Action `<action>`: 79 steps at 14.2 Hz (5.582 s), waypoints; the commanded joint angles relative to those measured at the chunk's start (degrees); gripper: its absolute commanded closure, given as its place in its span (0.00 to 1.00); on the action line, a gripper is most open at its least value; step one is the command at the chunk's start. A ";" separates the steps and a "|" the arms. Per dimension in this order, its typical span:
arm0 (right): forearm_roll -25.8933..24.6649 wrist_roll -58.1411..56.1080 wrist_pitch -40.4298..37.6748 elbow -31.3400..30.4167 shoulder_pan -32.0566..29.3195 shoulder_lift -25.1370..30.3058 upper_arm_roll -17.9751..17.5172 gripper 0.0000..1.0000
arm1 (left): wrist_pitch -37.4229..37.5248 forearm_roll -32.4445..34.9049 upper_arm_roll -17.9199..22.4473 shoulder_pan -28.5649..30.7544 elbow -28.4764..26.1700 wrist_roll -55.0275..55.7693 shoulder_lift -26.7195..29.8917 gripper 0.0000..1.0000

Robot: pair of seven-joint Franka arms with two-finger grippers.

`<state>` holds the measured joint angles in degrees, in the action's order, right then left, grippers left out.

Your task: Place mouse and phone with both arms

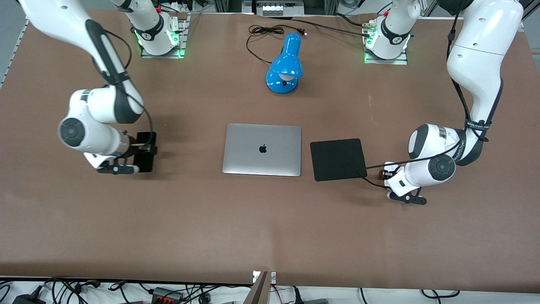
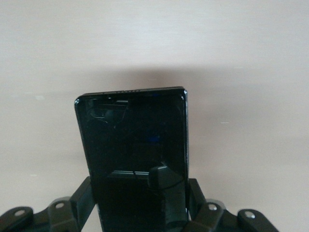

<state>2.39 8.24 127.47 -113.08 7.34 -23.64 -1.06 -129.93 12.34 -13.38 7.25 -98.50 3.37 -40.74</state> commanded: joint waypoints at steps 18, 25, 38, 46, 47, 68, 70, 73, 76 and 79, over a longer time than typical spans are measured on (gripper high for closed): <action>3.85 23.41 6.30 4.98 18.15 -10.99 0.18 0.82 | 10.58 0.31 -8.94 -2.75 4.72 14.29 1.10 0.54; 3.49 22.00 6.13 4.71 18.24 -11.25 0.18 0.74 | 7.77 0.31 -8.85 -6.10 4.81 17.19 -0.92 0.54; 2.79 15.52 -21.78 20.93 17.54 0.61 6.76 0.00 | 6.09 0.58 -8.85 -9.44 4.63 18.87 -2.33 0.53; 3.23 1.09 -31.65 34.06 17.36 1.05 17.57 0.00 | 7.06 0.58 -8.85 -9.18 4.10 19.48 -2.15 0.00; 3.14 1.08 -32.80 35.72 17.27 1.05 18.28 0.00 | 7.41 0.58 -8.85 -9.01 4.54 19.40 -1.98 0.00; -3.27 -8.41 -31.06 32.94 -7.51 11.50 2.38 0.00 | 32.75 -8.92 -10.79 8.22 -1.22 13.59 38.25 0.00; -3.36 -9.19 -30.96 30.92 -7.51 13.09 2.38 0.00 | 31.59 -9.00 -10.79 8.31 -3.98 13.60 39.77 0.00; -3.36 -10.08 -29.91 26.61 -7.69 15.81 2.46 0.00 | 30.08 -9.88 -10.17 8.48 2.94 13.42 35.57 0.00; -3.45 -10.34 -26.58 19.33 -7.77 20.20 2.55 0.00 | 31.67 -9.27 -7.82 6.48 4.02 14.83 36.25 0.00; -3.45 -10.52 -25.43 14.04 -7.69 24.07 2.55 0.00 | 37.45 -11.98 5.61 -7.64 4.19 12.53 38.36 0.00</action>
<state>-0.39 -1.09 99.97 -92.80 0.49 -4.53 2.35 -96.84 3.09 -15.55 7.88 -95.25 17.10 -3.79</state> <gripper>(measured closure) 0.000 0.000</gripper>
